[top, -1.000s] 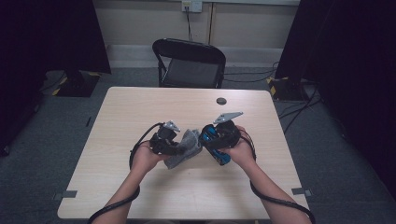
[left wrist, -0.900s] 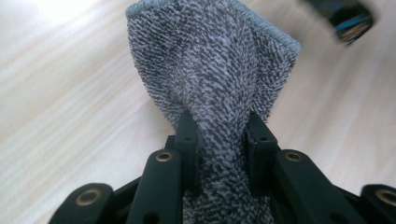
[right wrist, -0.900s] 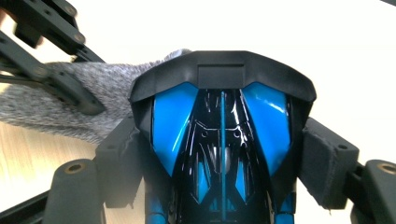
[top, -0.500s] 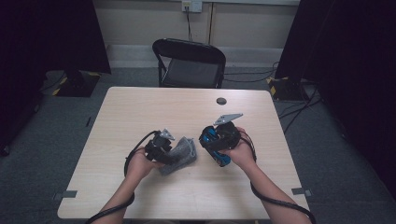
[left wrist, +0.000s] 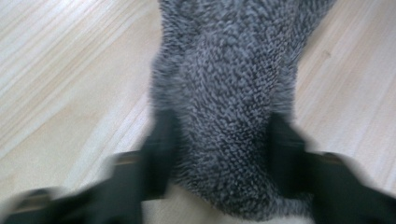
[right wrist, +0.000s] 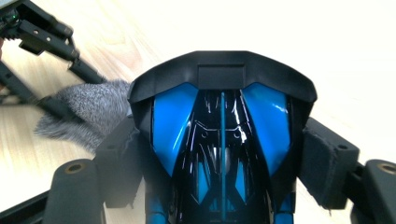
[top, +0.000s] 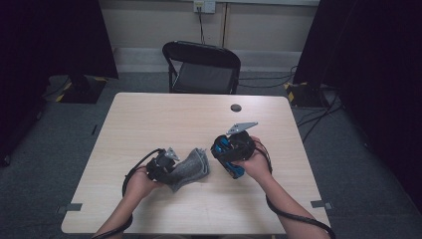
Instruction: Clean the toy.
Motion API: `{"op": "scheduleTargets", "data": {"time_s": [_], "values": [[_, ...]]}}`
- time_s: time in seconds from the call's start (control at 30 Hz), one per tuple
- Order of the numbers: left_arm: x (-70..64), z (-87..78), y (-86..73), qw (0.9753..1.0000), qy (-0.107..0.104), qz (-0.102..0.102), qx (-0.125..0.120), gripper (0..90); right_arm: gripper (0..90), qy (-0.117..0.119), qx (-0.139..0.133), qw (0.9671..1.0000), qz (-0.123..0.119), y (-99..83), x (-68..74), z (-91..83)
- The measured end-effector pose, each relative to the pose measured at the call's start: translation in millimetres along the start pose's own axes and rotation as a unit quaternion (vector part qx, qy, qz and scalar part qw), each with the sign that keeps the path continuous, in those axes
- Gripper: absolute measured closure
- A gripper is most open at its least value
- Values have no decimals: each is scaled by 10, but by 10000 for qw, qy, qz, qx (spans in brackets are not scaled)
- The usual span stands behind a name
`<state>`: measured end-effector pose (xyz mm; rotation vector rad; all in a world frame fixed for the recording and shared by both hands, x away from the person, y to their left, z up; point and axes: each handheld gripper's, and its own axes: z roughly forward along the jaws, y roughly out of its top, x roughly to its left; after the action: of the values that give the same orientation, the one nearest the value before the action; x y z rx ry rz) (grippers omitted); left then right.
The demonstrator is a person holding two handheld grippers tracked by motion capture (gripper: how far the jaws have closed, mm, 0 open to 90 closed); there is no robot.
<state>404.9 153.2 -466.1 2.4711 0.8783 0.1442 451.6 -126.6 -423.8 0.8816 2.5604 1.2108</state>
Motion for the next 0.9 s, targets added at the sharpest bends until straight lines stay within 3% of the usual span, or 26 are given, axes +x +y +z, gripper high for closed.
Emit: {"op": "scheduleTargets", "data": {"time_s": [0.07,0.13,0.2,0.27,0.37,0.47,0.7,0.9], "values": [[51,-13,57,9993,35,-344,-152,719,257,10,10,10000,-17,2,11,11],[131,-37,125,9963,99,-755,-402,727,257,31,0,10000,-31,6,22,14],[175,-51,200,9940,129,-951,-520,729,257,56,-10,10000,-46,11,41,13],[172,-47,312,9933,133,-1004,-559,730,257,77,-19,9999,-76,19,66,21],[96,-39,491,9935,50,-928,-661,730,257,74,-32,9999,-136,28,90,44],[-37,17,629,9954,-102,-720,-626,732,257,37,-52,9999,-127,28,100,65],[-304,101,747,9963,-480,-275,-665,736,257,-212,-43,9996,-182,6,92,82],[-364,125,759,9953,-647,-219,-683,738,257,-263,-74,9995,-128,11,72,70]]}}
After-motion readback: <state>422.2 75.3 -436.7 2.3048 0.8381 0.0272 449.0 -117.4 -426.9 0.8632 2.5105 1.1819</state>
